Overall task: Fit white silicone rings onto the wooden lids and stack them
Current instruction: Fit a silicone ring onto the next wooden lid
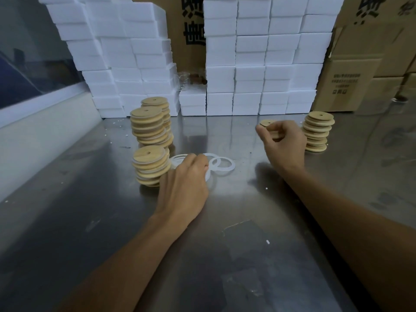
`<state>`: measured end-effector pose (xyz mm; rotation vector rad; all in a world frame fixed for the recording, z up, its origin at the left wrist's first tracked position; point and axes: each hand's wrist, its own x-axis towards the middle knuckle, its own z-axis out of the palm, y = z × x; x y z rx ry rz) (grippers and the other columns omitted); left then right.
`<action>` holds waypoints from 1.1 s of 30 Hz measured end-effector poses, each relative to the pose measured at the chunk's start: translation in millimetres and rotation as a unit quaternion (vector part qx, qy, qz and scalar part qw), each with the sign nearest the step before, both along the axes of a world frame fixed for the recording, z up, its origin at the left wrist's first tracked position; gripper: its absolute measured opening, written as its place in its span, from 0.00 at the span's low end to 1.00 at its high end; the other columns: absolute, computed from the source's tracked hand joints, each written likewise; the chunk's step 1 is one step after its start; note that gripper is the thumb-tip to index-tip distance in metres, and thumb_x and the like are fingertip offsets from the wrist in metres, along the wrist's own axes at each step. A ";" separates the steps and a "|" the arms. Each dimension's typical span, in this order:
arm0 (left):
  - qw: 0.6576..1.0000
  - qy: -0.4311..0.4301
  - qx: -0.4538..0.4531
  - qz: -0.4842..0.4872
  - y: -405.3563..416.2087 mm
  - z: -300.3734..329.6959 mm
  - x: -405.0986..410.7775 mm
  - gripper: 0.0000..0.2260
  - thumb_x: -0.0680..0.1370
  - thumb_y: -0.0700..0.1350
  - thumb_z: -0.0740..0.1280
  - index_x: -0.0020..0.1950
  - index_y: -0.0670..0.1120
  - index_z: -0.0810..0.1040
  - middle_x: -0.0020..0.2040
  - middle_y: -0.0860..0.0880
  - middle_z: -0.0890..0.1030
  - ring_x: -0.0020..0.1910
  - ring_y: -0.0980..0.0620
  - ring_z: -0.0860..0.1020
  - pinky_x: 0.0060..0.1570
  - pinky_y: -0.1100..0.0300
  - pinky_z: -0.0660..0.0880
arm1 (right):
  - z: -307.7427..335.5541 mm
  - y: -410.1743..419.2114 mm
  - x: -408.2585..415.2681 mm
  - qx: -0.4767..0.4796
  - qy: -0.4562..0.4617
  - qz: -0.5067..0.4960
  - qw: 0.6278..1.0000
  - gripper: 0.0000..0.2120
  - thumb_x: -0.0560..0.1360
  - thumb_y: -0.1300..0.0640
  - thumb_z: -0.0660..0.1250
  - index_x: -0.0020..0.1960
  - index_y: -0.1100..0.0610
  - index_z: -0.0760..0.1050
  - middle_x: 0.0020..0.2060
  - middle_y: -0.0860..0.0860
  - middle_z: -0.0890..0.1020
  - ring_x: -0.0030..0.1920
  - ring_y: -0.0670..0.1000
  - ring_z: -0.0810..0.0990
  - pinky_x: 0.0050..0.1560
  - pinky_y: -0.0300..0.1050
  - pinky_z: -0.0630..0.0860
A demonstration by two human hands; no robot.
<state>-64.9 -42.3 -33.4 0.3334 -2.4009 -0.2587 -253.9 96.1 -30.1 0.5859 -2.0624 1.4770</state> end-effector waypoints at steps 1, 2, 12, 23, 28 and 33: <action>1.000 0.011 -0.005 -0.005 0.3 0.7 0.4 0.05 0.78 0.37 0.63 0.44 0.44 0.74 0.41 0.48 0.77 0.36 0.46 0.73 0.31 0.54 0.64 | -0.7 1.3 3.3 -0.005 -0.010 0.015 1.000 0.11 0.74 0.50 0.73 0.42 0.58 0.78 0.39 0.50 0.82 0.41 0.51 0.80 0.46 0.42 0.77; 1.000 0.022 -0.006 -0.007 0.1 1.4 0.7 0.05 0.78 0.36 0.63 0.44 0.44 0.74 0.41 0.48 0.76 0.35 0.46 0.73 0.31 0.55 0.63 | -0.6 2.8 7.1 -0.010 -0.025 0.031 0.999 0.10 0.75 0.52 0.72 0.40 0.57 0.79 0.37 0.51 0.83 0.40 0.53 0.81 0.48 0.50 0.79; 0.983 0.131 0.103 -0.076 -4.1 3.7 -2.3 0.04 0.79 0.37 0.66 0.44 0.43 0.78 0.42 0.49 0.77 0.39 0.53 0.72 0.40 0.61 0.69 | -10.9 17.1 40.9 -0.068 -0.154 0.174 0.970 0.25 0.71 0.59 0.77 0.62 0.46 0.71 0.52 0.42 0.75 0.46 0.47 0.83 0.38 0.41 0.82; 0.856 0.135 0.479 -0.138 2.6 3.7 -7.1 0.06 0.77 0.37 0.70 0.42 0.47 0.81 0.28 0.49 0.80 0.24 0.54 0.76 0.22 0.62 0.74 | 1.5 4.1 79.6 -0.025 -0.229 0.348 0.909 0.10 0.83 0.57 0.59 0.59 0.51 0.78 0.48 0.51 0.83 0.44 0.48 0.84 0.36 0.39 0.80; 0.872 0.123 0.461 -0.111 5.3 -1.9 -10.0 0.06 0.77 0.39 0.71 0.41 0.48 0.79 0.26 0.50 0.79 0.21 0.54 0.76 0.23 0.61 0.74 | 5.1 -1.0 88.3 -0.052 -0.285 0.379 0.879 0.21 0.77 0.38 0.58 0.57 0.51 0.81 0.48 0.52 0.86 0.48 0.50 0.85 0.38 0.44 0.82; 0.892 0.097 0.431 -0.095 5.7 -4.5 -10.4 0.06 0.79 0.41 0.68 0.42 0.48 0.76 0.24 0.49 0.78 0.19 0.51 0.76 0.24 0.59 0.72 | -3.2 -4.5 88.6 0.020 -0.185 0.326 0.927 0.12 0.79 0.58 0.68 0.62 0.56 0.79 0.46 0.55 0.84 0.37 0.50 0.84 0.32 0.42 0.80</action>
